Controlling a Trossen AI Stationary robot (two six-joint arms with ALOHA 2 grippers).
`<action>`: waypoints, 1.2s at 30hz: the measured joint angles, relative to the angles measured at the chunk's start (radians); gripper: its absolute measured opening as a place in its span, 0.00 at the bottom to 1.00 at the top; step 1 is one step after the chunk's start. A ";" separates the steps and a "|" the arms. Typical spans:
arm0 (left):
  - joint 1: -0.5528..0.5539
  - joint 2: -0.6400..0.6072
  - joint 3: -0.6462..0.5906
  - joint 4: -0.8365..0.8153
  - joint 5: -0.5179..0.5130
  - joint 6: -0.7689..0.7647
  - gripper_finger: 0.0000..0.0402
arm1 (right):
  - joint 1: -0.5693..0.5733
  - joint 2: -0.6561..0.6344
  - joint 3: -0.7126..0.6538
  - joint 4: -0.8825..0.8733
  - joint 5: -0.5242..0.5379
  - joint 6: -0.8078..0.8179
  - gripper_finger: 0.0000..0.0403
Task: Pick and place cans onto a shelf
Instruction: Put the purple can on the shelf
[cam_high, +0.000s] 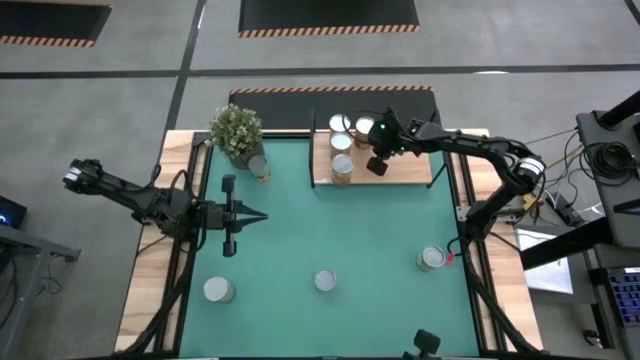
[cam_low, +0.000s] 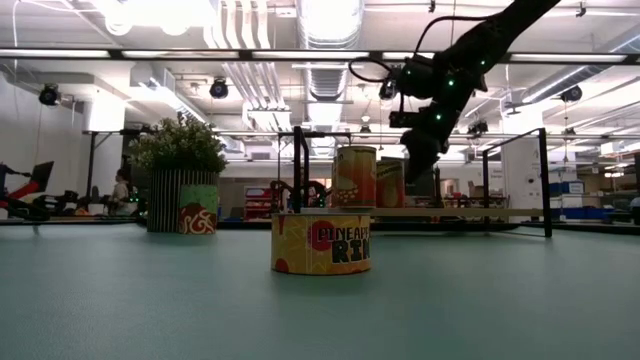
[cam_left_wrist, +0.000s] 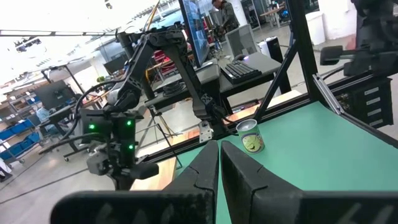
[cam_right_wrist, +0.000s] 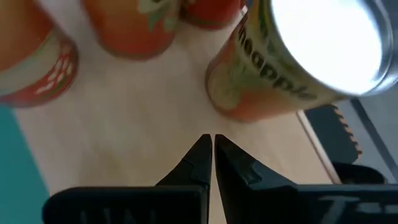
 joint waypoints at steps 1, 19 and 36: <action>0.000 0.000 0.000 0.000 0.000 0.000 0.00 | 0.005 -0.007 0.000 -0.015 0.000 0.003 0.02; 0.000 0.054 0.019 -0.017 -0.257 -0.299 0.00 | 0.482 -0.376 -0.006 -0.110 0.005 0.240 0.02; -0.003 0.348 0.261 -0.260 -0.068 -0.378 0.00 | 0.880 -0.392 0.007 -0.656 -0.148 0.975 0.02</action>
